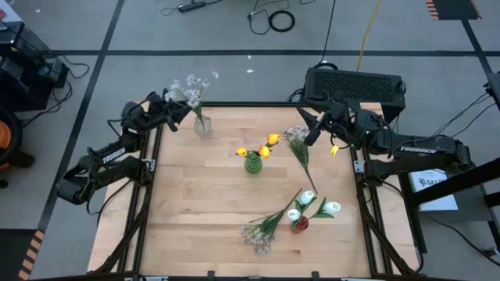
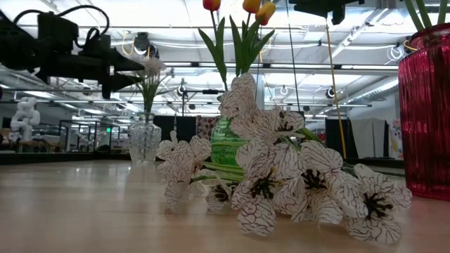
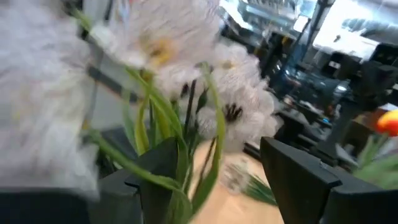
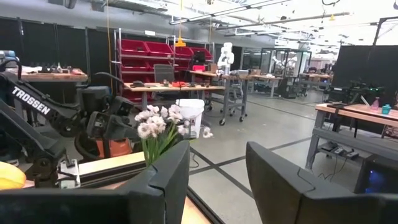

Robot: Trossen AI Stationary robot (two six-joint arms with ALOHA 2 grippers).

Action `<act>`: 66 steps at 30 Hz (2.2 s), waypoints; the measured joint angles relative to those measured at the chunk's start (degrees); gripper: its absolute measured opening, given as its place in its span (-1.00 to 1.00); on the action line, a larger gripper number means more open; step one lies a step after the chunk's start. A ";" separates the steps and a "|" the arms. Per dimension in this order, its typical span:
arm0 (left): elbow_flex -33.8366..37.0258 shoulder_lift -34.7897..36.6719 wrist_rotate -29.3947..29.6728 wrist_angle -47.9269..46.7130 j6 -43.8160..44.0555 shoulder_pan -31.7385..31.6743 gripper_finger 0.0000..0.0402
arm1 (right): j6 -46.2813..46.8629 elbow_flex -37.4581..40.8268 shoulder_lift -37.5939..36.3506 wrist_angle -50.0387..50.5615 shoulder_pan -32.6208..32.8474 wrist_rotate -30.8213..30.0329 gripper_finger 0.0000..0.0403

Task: Sort flowers into vase by color
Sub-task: Put the bottom left white flowers into the transparent vase, then put the top white flowers into the transparent vase

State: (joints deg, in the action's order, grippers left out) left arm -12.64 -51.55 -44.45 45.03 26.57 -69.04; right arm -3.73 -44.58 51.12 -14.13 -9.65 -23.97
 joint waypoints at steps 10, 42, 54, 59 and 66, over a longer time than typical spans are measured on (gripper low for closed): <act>-8.45 0.04 -2.91 -25.40 -1.84 0.00 0.17 | 0.00 0.00 0.02 0.00 0.00 0.02 -0.25; -26.91 25.91 10.11 -75.27 -13.59 0.07 0.17 | -0.39 0.02 0.02 1.01 -0.01 0.08 -0.25; -31.09 32.45 10.50 -75.48 -14.94 0.07 0.17 | -0.61 0.02 0.02 1.43 -0.02 0.07 -0.25; -31.09 33.84 6.08 -74.14 -15.43 0.07 0.17 | -1.88 0.02 0.02 3.31 -0.43 0.08 -0.25; -31.09 33.99 -0.66 -71.68 -15.46 0.07 0.17 | 2.07 0.04 0.04 3.82 -3.24 -0.09 -0.25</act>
State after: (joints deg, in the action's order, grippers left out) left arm -43.72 -17.56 -45.10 -26.65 11.11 -68.97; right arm -1.66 -44.53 51.16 -10.31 -12.89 -24.05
